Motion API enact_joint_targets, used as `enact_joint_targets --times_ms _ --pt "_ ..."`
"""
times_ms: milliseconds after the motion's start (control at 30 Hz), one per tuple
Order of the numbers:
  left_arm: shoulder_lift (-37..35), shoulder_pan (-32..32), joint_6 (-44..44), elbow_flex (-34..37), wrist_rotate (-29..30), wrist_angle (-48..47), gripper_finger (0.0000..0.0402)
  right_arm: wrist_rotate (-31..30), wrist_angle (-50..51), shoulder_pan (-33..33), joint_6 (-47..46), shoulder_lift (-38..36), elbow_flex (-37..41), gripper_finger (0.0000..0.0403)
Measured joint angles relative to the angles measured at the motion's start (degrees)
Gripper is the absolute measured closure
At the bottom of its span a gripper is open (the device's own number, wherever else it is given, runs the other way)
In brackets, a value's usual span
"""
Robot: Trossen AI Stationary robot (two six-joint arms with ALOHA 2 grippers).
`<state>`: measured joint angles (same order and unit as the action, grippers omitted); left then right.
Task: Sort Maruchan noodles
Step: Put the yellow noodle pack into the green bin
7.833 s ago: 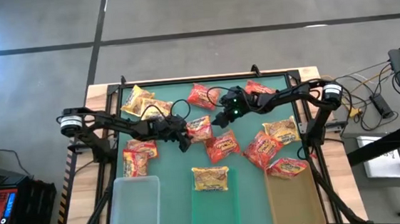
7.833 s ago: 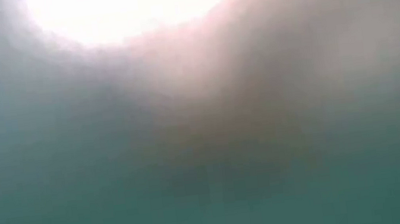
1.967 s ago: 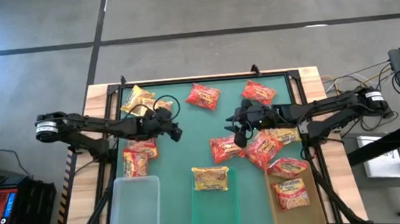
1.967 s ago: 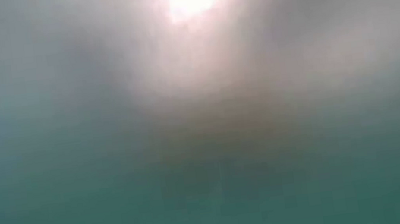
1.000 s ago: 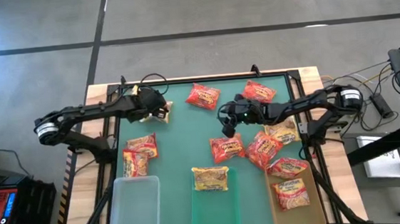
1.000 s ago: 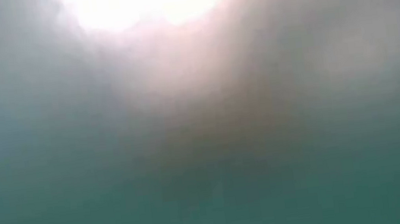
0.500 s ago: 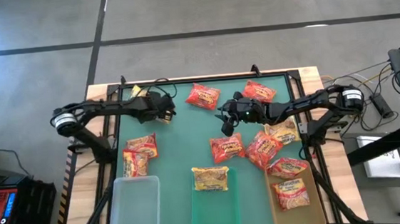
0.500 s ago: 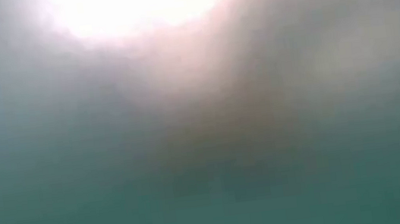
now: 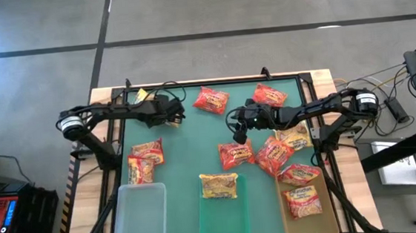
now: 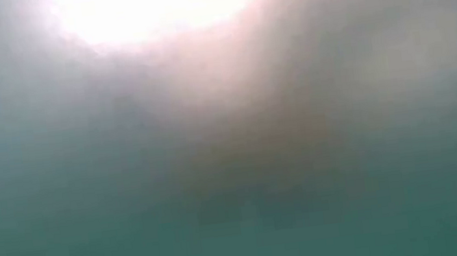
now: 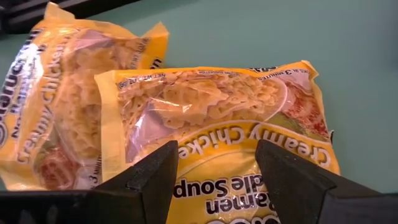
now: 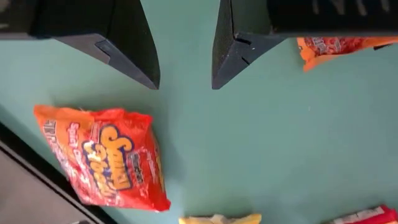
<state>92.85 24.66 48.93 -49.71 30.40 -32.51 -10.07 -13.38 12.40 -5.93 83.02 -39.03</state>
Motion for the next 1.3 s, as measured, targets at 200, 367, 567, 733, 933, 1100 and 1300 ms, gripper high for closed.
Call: enact_joint_targets --times_ms 200,367,567,733,933,1100,1300 --pt "0.2 -0.2 -1.3 -1.2 -2.2 0.0 0.0193 0.0 -0.2 0.0 0.7 0.0 0.0 0.0267" --pt "0.2 -0.4 -1.9 -1.3 -3.2 0.0 0.0193 0.0 -0.7 0.0 1.5 0.0 0.0 0.0268" --pt "0.1 -2.8 -1.9 -1.3 -6.1 1.4 0.0193 0.0 -0.6 0.0 1.9 0.0 0.0 0.0268" --pt "0.2 -7.3 -2.0 -1.3 -9.3 4.0 0.0193 0.0 -0.7 0.0 2.2 0.0 0.0 0.0270" --pt "0.4 -14.8 -6.8 -1.1 -13.0 11.8 0.0193 0.0 -0.7 0.0 3.0 0.0 0.0 0.0270" --pt "0.4 -19.3 -11.8 -1.1 -11.7 19.8 0.0193 0.0 -0.9 0.0 3.5 0.0 -0.1 0.0271" --pt "-1.5 -20.2 -9.6 -1.1 -7.0 18.1 0.0193 -0.1 -2.2 0.0 3.6 0.0 -0.1 0.0269"
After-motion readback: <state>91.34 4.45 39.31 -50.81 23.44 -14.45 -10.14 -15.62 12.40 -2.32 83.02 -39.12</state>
